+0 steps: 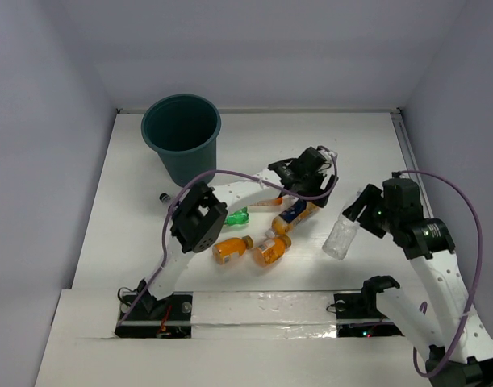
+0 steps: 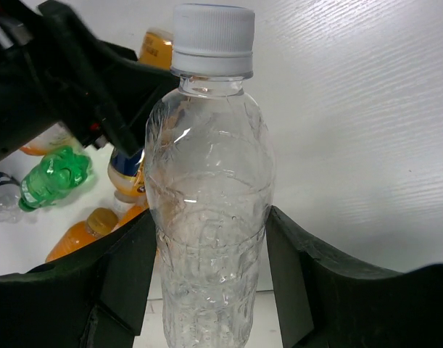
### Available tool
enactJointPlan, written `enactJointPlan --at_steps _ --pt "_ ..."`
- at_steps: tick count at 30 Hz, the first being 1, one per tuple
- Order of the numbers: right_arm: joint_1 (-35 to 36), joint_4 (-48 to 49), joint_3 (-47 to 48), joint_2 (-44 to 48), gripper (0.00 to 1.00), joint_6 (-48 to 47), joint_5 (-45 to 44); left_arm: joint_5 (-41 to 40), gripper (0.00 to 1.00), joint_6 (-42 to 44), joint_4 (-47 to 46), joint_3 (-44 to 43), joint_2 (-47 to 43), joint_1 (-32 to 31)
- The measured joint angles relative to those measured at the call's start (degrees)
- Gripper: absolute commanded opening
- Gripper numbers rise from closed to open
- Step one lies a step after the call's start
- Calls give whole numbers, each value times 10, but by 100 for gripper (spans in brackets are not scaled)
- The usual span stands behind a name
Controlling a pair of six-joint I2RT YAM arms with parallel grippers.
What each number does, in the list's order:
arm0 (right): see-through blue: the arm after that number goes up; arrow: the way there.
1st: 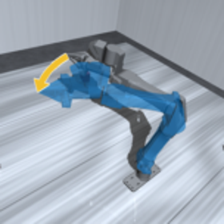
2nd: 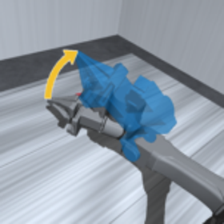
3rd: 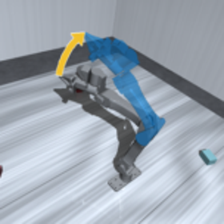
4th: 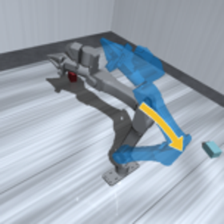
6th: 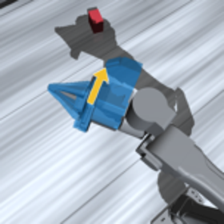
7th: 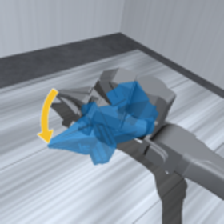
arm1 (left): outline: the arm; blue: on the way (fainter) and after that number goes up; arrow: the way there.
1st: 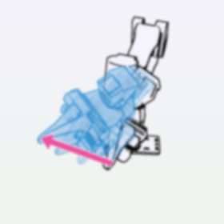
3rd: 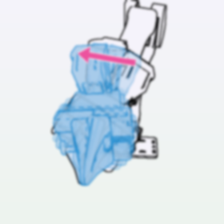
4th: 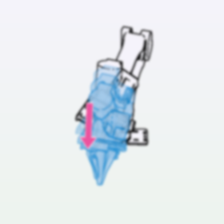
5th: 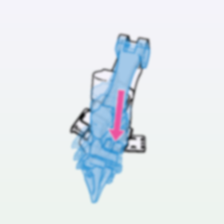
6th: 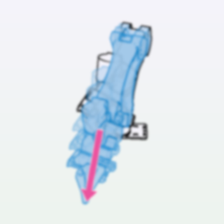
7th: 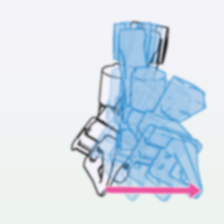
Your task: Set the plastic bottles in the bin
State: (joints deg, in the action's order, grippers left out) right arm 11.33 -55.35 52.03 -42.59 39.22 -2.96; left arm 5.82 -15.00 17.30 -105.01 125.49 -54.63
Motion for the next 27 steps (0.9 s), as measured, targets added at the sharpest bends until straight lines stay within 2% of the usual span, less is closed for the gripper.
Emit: enactJointPlan --at_steps 4,12,14,15,18,21,27 --pt "0 -26 0 29 49 0 4 -9 84 8 13 -16 24 -4" --pt "0 -56 1 63 50 2 14 -24 82 16 26 -17 51 -7" --pt "0 -63 4 66 50 2 15 -27 77 17 27 -19 59 -9" --pt "0 -65 8 66 50 2 15 -27 68 18 27 -19 63 -10" --pt "0 -70 19 67 50 3 15 -31 50 21 24 -20 71 -14" --pt "0 -71 29 71 50 5 15 -30 40 23 23 -26 71 -18" --pt "0 -73 46 74 50 7 19 -29 36 23 35 -73 70 -21"
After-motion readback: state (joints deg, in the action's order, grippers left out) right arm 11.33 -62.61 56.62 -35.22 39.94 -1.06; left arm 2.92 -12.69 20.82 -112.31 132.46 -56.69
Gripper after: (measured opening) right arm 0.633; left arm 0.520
